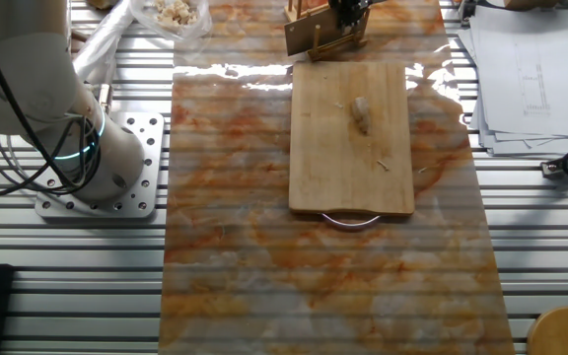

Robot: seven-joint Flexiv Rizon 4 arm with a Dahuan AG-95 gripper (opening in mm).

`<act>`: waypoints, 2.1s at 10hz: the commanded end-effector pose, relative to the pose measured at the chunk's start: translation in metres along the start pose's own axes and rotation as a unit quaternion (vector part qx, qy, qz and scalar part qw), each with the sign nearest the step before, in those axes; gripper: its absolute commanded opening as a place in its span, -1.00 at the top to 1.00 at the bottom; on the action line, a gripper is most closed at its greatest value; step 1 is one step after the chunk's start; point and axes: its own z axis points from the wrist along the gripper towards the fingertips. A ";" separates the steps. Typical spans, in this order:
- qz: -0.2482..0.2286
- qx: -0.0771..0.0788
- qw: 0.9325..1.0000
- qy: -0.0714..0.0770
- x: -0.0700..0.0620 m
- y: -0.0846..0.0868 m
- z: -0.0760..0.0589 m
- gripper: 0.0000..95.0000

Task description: Slice the lotus root

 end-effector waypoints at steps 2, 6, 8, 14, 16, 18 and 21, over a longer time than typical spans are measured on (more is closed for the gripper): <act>-0.004 0.001 1.000 -0.001 0.000 0.000 0.000 1.00; -0.003 0.003 1.000 0.002 0.002 -0.001 -0.007 1.00; -0.005 -0.007 1.000 -0.001 0.005 -0.004 -0.017 1.00; 0.037 -0.054 0.998 0.020 0.035 -0.018 -0.071 1.00; 0.052 -0.068 0.996 0.036 0.040 -0.031 -0.089 1.00; 0.085 -0.073 0.992 0.058 0.035 -0.047 -0.110 1.00; 0.115 -0.060 0.989 0.073 0.030 -0.084 -0.120 1.00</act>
